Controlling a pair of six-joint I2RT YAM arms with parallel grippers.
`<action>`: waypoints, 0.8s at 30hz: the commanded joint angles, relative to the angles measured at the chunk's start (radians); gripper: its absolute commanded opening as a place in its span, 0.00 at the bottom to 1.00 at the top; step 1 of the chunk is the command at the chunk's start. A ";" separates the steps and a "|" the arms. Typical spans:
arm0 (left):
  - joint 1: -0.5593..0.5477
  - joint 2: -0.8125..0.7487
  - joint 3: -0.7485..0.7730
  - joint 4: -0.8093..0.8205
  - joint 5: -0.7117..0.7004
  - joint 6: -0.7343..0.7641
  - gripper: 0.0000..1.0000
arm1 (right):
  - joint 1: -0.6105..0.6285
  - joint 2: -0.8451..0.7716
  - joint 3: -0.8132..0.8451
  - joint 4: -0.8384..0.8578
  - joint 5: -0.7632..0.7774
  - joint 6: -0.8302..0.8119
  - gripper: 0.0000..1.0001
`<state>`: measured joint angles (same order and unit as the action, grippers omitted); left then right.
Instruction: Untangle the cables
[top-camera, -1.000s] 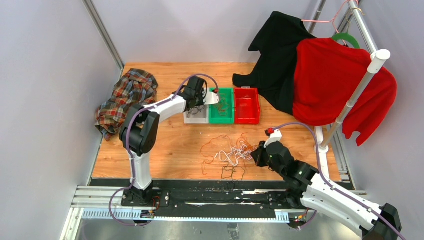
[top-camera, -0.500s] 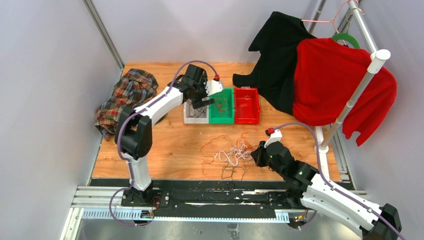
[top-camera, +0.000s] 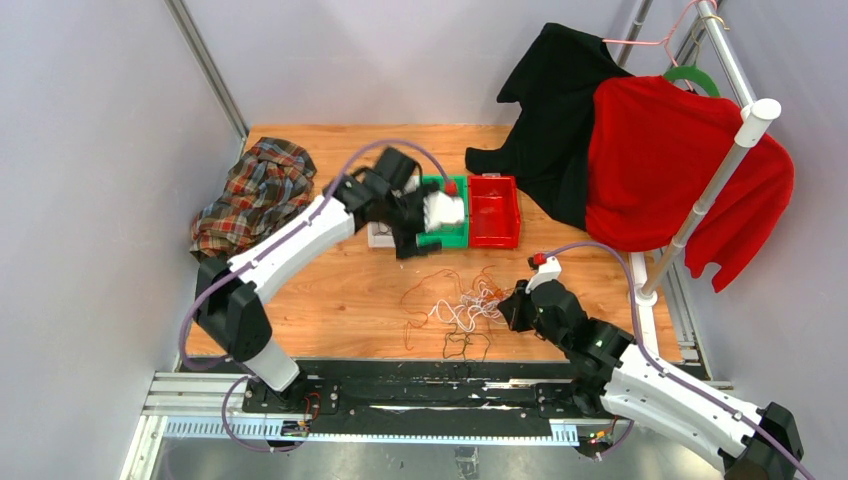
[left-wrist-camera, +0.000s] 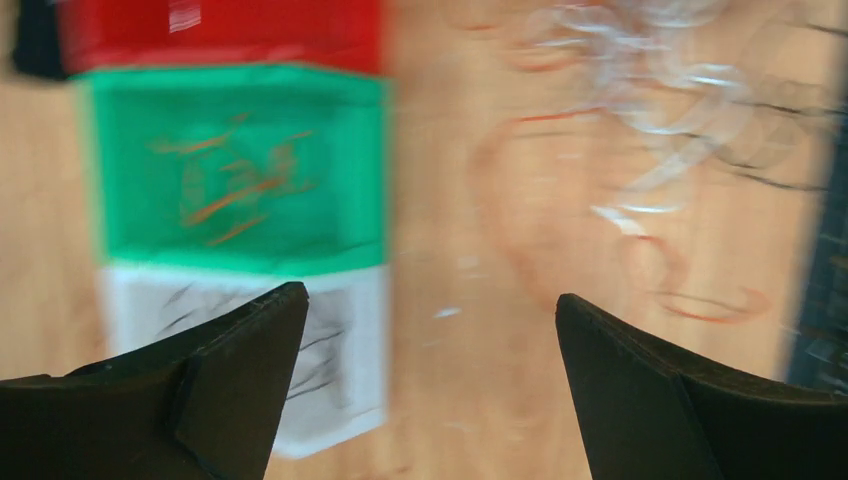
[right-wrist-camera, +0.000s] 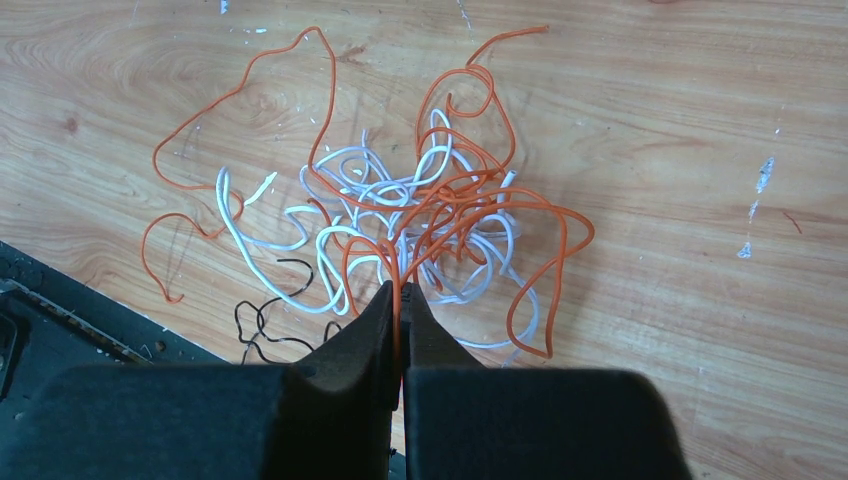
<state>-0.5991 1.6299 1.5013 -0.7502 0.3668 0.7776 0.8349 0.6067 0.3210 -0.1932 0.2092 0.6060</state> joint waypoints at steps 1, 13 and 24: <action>-0.147 -0.050 -0.156 -0.124 0.157 0.082 0.98 | -0.011 -0.013 0.019 0.013 0.007 -0.003 0.01; -0.304 0.138 -0.151 -0.086 0.195 0.197 0.88 | -0.019 0.021 0.012 -0.012 0.045 0.008 0.01; -0.349 0.167 -0.206 0.051 0.124 0.161 0.23 | -0.033 0.020 0.032 -0.041 0.042 0.013 0.01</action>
<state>-0.9451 1.8107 1.3003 -0.7605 0.5125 0.9539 0.8177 0.6289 0.3210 -0.2073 0.2321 0.6090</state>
